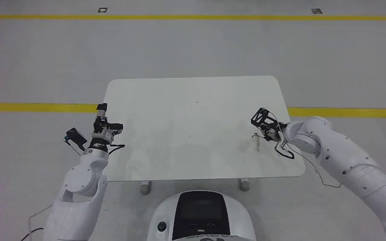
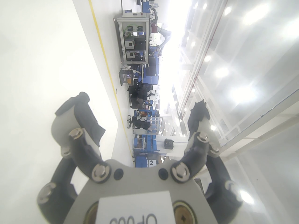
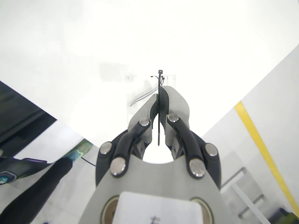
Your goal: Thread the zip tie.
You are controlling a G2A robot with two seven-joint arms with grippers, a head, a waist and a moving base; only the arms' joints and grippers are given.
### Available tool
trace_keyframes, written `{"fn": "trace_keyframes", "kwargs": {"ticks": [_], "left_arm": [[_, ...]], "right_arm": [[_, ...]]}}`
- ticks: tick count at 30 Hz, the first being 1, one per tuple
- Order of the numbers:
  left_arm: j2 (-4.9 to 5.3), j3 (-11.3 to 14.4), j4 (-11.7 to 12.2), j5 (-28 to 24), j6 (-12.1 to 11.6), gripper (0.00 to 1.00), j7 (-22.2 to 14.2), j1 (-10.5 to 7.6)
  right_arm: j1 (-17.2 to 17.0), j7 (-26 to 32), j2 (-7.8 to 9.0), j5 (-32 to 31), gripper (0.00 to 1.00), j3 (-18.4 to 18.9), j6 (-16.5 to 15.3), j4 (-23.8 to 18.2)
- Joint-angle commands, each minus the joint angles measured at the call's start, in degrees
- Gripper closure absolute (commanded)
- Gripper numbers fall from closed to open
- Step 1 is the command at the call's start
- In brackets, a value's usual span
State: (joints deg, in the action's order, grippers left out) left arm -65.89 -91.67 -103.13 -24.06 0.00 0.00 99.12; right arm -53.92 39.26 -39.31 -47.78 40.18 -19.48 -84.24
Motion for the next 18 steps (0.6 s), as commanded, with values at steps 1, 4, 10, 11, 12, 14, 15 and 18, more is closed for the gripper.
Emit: {"fn": "trace_keyframes", "kwargs": {"ticks": [1, 4, 10, 11, 12, 14, 15, 18], "left_arm": [[0.00, 0.0, 0.0, 0.0, 0.0, 0.00, 0.0, 0.00], [0.00, 0.0, 0.0, 0.0, 0.0, 0.00, 0.0, 0.00], [0.00, 0.0, 0.0, 0.0, 0.0, 0.00, 0.0, 0.00], [0.00, 0.0, 0.0, 0.0, 0.0, 0.00, 0.0, 0.00], [0.00, 0.0, 0.0, 0.0, 0.0, 0.00, 0.0, 0.00], [0.00, 0.0, 0.0, 0.0, 0.0, 0.00, 0.0, 0.00], [0.00, 0.0, 0.0, 0.0, 0.0, 0.00, 0.0, 0.00], [0.00, 0.0, 0.0, 0.0, 0.0, 0.00, 0.0, 0.00]], "right_arm": [[-0.3, -1.1, 0.31, 1.3, 1.00, 0.2, 0.0, 0.2], [-0.3, -1.1, 0.31, 1.3, 1.00, 0.2, 0.0, 0.2], [-0.3, -1.1, 0.31, 1.3, 1.00, 0.2, 0.0, 0.2], [-0.8, -2.1, 0.25, 1.3, 1.00, 0.3, 0.8, 0.4], [-1.4, -3.9, 0.16, 2.5, 1.00, 0.7, 0.9, 0.5], [-2.6, -7.7, 0.27, 6.1, 1.00, 1.9, 0.0, 1.2], [-3.5, -9.9, 0.46, 8.1, 1.00, 2.6, 0.0, 1.2], [-5.7, -14.0, 1.22, 12.6, 1.00, 3.7, 0.0, 0.9]]}}
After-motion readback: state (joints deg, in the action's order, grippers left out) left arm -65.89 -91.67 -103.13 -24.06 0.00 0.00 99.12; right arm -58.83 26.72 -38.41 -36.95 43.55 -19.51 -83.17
